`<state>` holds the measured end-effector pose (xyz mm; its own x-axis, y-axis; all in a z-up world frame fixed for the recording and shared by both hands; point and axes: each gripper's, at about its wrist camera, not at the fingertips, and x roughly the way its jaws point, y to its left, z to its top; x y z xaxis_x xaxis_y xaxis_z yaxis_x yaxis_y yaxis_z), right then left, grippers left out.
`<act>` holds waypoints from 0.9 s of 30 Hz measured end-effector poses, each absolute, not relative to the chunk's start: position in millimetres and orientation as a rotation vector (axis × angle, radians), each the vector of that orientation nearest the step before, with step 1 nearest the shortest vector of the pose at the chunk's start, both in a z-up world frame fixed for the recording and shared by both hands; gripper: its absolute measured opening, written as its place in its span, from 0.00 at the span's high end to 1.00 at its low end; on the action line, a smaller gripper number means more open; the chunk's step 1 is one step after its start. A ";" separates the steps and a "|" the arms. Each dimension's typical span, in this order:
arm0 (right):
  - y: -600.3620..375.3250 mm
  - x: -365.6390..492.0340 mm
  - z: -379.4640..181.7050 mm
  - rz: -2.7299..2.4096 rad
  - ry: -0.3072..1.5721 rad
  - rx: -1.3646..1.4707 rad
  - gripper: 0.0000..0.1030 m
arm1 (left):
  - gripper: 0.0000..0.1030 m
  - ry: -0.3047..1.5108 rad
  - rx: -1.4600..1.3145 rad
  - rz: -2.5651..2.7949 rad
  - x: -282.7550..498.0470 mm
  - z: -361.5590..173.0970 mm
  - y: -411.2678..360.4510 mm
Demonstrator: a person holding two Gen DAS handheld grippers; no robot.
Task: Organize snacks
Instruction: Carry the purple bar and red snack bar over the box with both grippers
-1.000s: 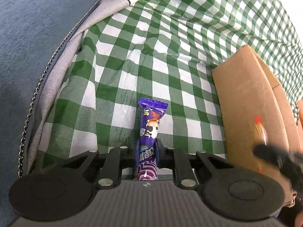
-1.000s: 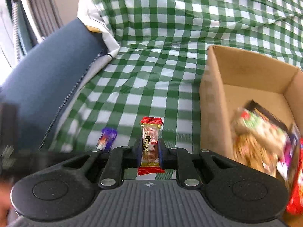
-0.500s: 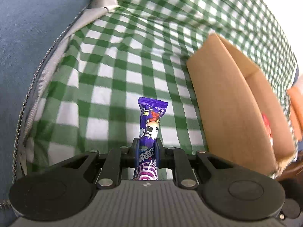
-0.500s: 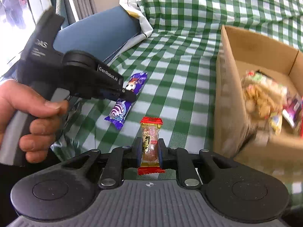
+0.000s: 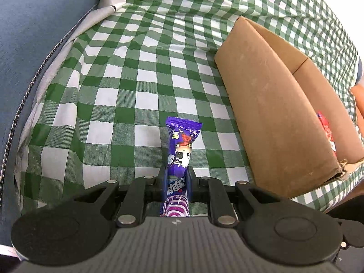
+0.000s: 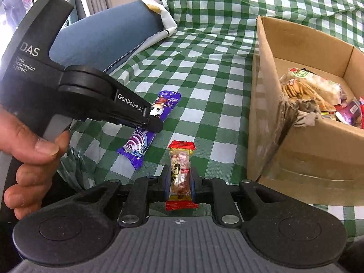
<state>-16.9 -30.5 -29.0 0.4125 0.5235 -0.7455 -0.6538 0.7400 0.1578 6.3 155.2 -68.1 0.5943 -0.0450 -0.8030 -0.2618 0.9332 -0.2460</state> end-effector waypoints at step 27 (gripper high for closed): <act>-104.3 -12.6 41.5 0.755 0.521 -0.003 0.83 | 0.83 0.626 -0.384 0.130 -27.2 -24.4 146.9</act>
